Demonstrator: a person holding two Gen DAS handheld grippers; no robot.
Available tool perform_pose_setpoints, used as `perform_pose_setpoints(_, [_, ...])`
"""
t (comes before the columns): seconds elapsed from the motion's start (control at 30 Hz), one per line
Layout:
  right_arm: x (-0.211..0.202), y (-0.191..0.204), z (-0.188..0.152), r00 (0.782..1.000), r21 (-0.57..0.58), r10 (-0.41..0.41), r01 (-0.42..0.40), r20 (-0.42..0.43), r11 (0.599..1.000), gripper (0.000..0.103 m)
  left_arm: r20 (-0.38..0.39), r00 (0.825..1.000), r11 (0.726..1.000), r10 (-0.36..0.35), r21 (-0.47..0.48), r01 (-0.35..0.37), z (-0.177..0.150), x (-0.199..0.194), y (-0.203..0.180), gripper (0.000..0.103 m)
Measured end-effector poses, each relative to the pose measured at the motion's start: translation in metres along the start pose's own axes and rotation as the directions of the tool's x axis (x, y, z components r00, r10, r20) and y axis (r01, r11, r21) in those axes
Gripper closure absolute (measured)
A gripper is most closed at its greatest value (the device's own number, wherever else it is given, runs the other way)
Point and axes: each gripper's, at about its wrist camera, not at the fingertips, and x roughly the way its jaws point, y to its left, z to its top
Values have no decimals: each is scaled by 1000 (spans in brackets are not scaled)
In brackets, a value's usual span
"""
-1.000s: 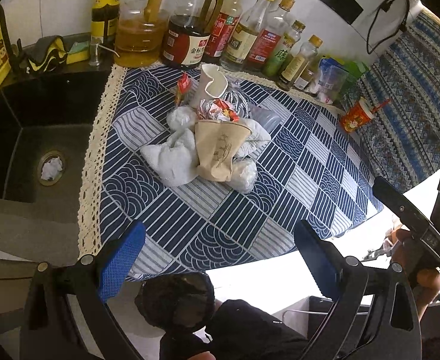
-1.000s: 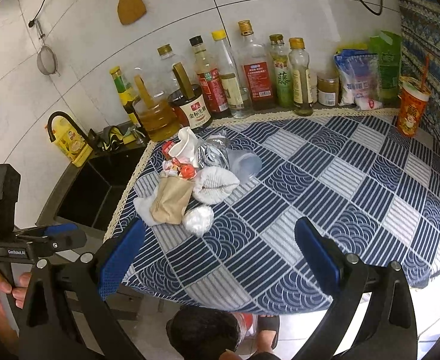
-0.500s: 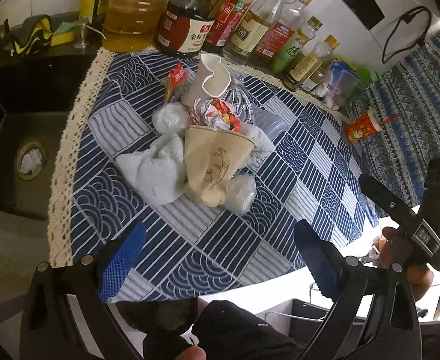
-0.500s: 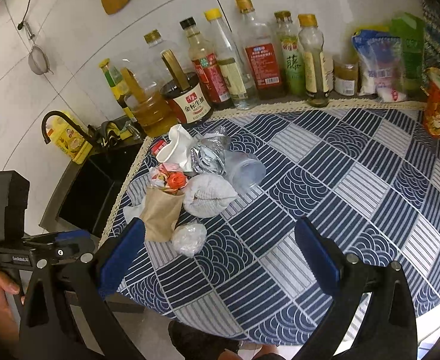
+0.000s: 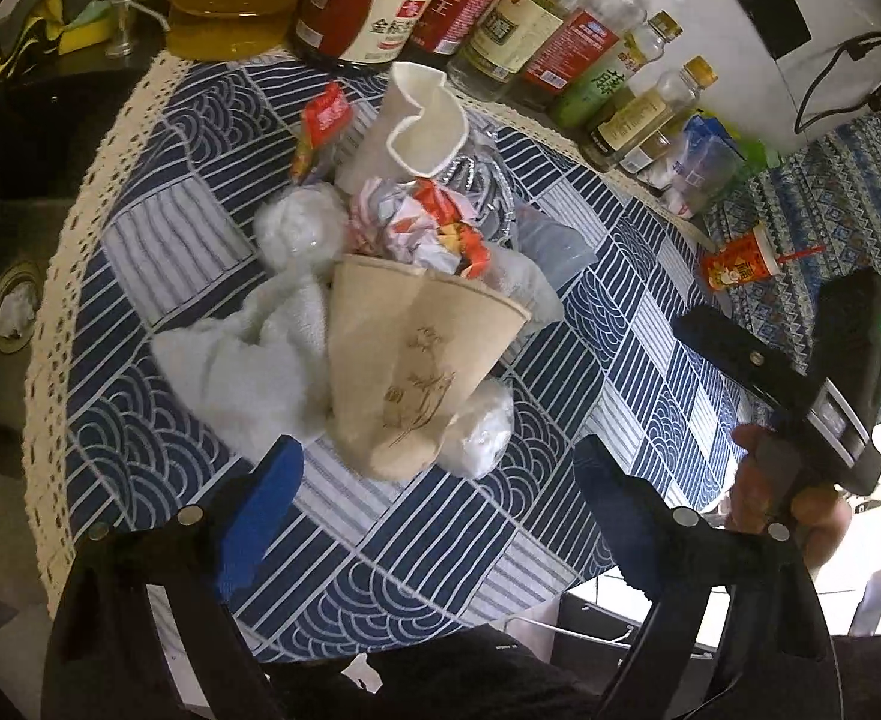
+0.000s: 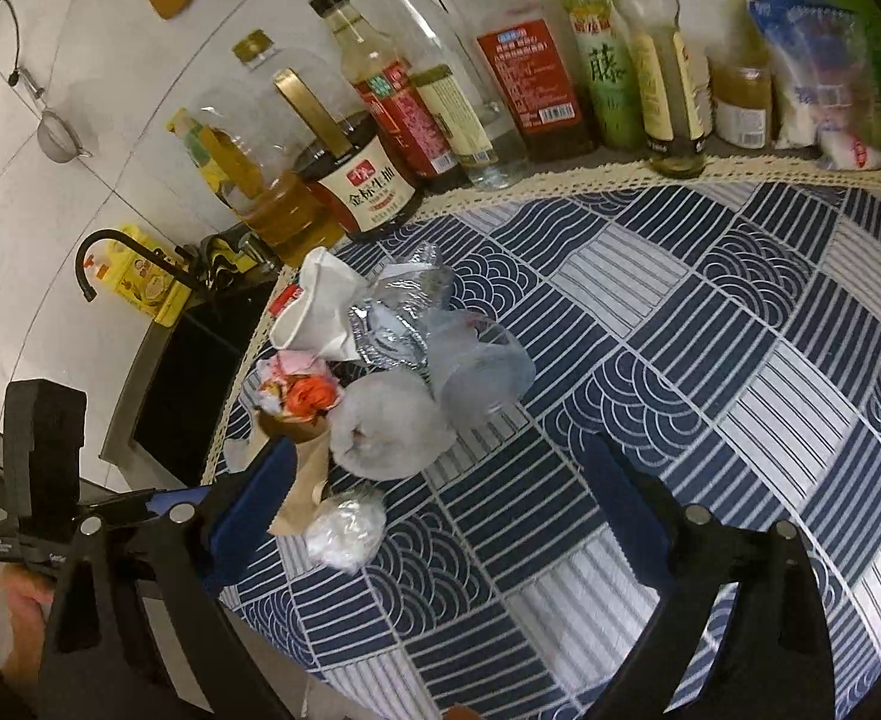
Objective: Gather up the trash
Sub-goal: 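Grasp the beige paper cup with the left tool while the right tool grasps the clear plastic bag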
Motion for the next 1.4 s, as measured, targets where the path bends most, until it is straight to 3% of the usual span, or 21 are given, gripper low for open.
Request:
perform_pose_setpoints(0.33, [38, -21, 22, 997, -6, 29, -30, -76, 1000, 17, -32, 999, 998, 19, -55, -21, 11, 24, 0, 20])
perform_pose_setpoints(0.63, [73, -35, 37, 986, 36, 97, -93, -135, 995, 17, -48, 998, 994, 48, -98, -53, 18, 35, 2, 45])
perform_pose_setpoints(0.77, [86, -41, 43, 982, 38, 111, -106, -154, 994, 31, -48, 997, 991, 65, -111, -70, 16, 37, 4, 60])
perform_pose_setpoints(0.83, [89, -42, 44, 981, 32, 116, -112, -153, 993, 39, -41, 996, 990, 74, -115, -78, 15, 36, 3, 60])
perform_pose_setpoints(1.1, [82, -43, 42, 984, 23, 130, -128, -121, 992, 40, -10, 995, 988, 95, -118, -96, 9, 22, -1, 60])
perform_pose_setpoints(1.4, [49, -43, 34, 991, 35, 122, -120, -63, 992, 40, 23, 990, 987, 136, -87, -134, -3, -1, -10, 61])
